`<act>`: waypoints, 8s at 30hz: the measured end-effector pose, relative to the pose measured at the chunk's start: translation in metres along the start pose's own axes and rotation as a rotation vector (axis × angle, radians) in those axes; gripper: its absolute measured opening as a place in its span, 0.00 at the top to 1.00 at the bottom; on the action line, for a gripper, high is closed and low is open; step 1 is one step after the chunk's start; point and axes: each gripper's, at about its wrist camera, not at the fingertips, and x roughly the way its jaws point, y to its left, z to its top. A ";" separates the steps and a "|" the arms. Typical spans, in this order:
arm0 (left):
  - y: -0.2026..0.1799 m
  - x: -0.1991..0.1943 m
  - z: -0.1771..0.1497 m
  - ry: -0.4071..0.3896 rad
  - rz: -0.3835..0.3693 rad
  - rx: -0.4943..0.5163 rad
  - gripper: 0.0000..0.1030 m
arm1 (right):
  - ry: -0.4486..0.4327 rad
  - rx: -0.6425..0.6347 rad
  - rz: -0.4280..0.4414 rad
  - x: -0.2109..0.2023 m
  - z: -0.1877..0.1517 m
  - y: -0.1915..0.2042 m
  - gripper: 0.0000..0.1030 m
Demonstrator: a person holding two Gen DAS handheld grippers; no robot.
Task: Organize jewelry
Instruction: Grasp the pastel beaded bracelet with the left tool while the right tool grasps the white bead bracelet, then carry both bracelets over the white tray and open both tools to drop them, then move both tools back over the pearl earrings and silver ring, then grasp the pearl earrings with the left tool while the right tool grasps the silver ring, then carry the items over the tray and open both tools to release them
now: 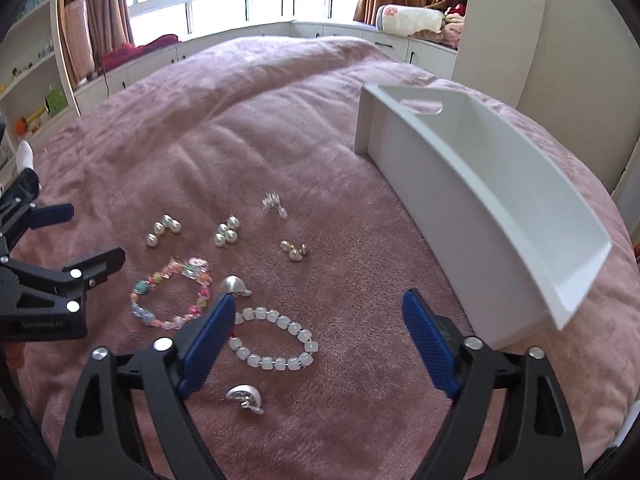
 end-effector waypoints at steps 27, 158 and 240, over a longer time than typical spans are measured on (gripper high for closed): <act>-0.006 0.041 -0.021 0.102 -0.186 0.023 0.83 | 0.149 -0.042 0.176 0.050 -0.027 0.014 0.90; 0.008 0.064 0.007 -0.039 -0.206 0.185 0.84 | 0.018 -0.086 0.251 0.069 -0.006 0.051 0.72; -0.233 0.020 0.211 -0.087 -0.359 0.329 0.84 | -0.191 0.170 0.048 -0.037 0.039 -0.200 0.80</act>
